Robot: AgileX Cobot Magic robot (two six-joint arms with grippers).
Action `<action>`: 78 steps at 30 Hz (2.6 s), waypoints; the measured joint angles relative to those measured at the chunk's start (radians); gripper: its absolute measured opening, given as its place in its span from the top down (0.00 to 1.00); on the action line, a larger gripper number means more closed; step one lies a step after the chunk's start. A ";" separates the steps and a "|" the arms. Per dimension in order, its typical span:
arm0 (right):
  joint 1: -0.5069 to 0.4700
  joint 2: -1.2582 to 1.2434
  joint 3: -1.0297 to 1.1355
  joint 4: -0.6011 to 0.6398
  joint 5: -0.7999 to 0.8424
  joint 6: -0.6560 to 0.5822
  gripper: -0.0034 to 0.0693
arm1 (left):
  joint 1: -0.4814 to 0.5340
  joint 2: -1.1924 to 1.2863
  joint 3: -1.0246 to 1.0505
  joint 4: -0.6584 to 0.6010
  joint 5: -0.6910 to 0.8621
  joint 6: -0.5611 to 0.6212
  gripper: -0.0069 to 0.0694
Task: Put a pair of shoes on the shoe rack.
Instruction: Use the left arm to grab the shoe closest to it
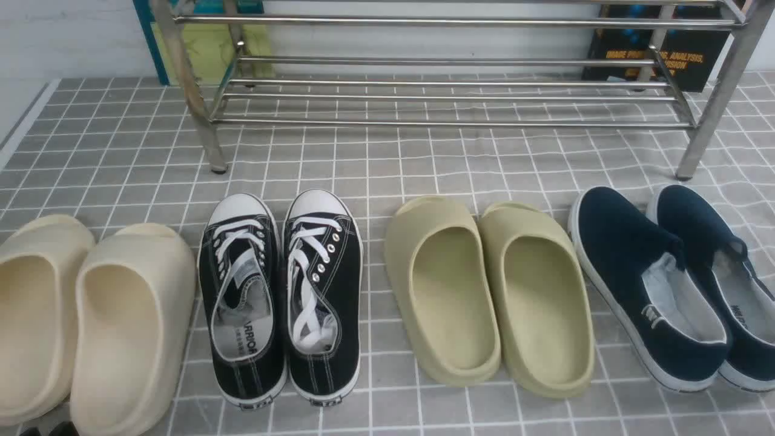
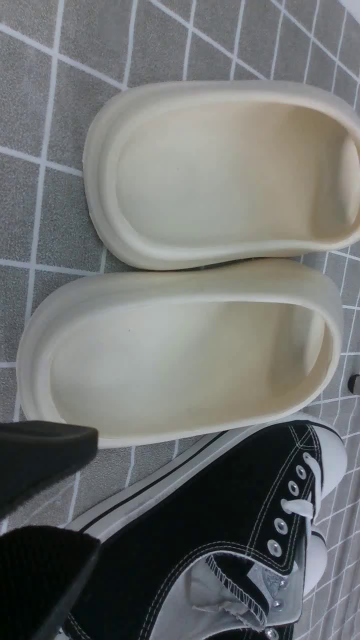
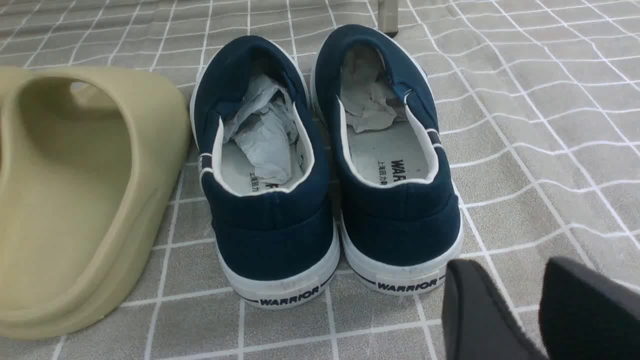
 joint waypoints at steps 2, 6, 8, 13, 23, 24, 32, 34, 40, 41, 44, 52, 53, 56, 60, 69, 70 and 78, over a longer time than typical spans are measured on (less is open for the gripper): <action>0.000 0.000 0.000 0.000 0.000 0.000 0.62 | 0.000 0.000 0.000 0.000 0.001 0.000 0.60; 0.000 0.000 0.000 0.000 0.000 0.000 0.62 | 0.000 0.000 0.000 0.000 0.001 0.000 0.60; 0.000 0.000 0.000 0.000 0.000 0.000 0.62 | 0.000 0.000 0.000 0.000 0.001 0.000 0.60; 0.000 0.000 0.000 0.000 0.000 0.000 0.62 | 0.000 0.000 0.000 0.000 0.001 0.000 0.60; 0.000 0.000 0.000 0.000 0.000 0.000 0.62 | 0.000 0.000 0.000 0.000 0.001 0.000 0.60; 0.000 0.000 0.000 0.000 0.000 0.000 0.62 | 0.000 0.000 0.000 0.000 0.001 0.000 0.60; 0.000 0.000 0.000 0.000 0.000 0.000 0.62 | 0.000 0.000 0.000 0.000 0.001 0.000 0.60; 0.000 0.000 0.000 0.000 0.000 0.000 0.62 | 0.000 0.000 0.000 0.000 0.001 0.000 0.60; 0.000 0.000 0.000 0.000 0.000 0.000 0.62 | 0.000 0.000 0.000 0.000 0.001 0.000 0.60; 0.000 0.000 0.000 0.000 0.000 0.000 0.62 | 0.000 0.000 0.000 0.000 0.000 0.000 0.60; 0.000 0.000 0.000 0.000 0.000 0.000 0.62 | 0.000 0.000 0.000 -0.003 0.000 0.000 0.60; 0.000 0.000 0.000 0.000 0.000 0.000 0.62 | 0.000 0.000 0.000 -0.217 -0.094 -0.004 0.60; 0.000 0.000 0.000 0.000 0.000 0.000 0.62 | 0.000 0.000 0.000 -0.293 -0.119 -0.016 0.60; 0.000 0.000 0.000 0.000 0.000 0.000 0.62 | 0.000 0.000 0.000 -0.582 -0.188 -0.082 0.60; 0.000 0.000 0.000 0.000 0.000 0.000 0.62 | 0.000 0.000 0.000 -0.916 -0.241 -0.128 0.60; 0.000 0.000 0.000 0.000 0.000 0.000 0.62 | 0.000 0.000 0.000 -1.206 -0.366 -0.087 0.60; 0.000 0.000 0.000 0.000 0.000 0.000 0.62 | 0.000 0.000 0.000 -1.208 -0.366 -0.077 0.60; 0.000 0.000 0.000 0.000 0.000 0.000 0.62 | 0.000 0.000 -0.154 -1.103 -0.150 0.156 0.62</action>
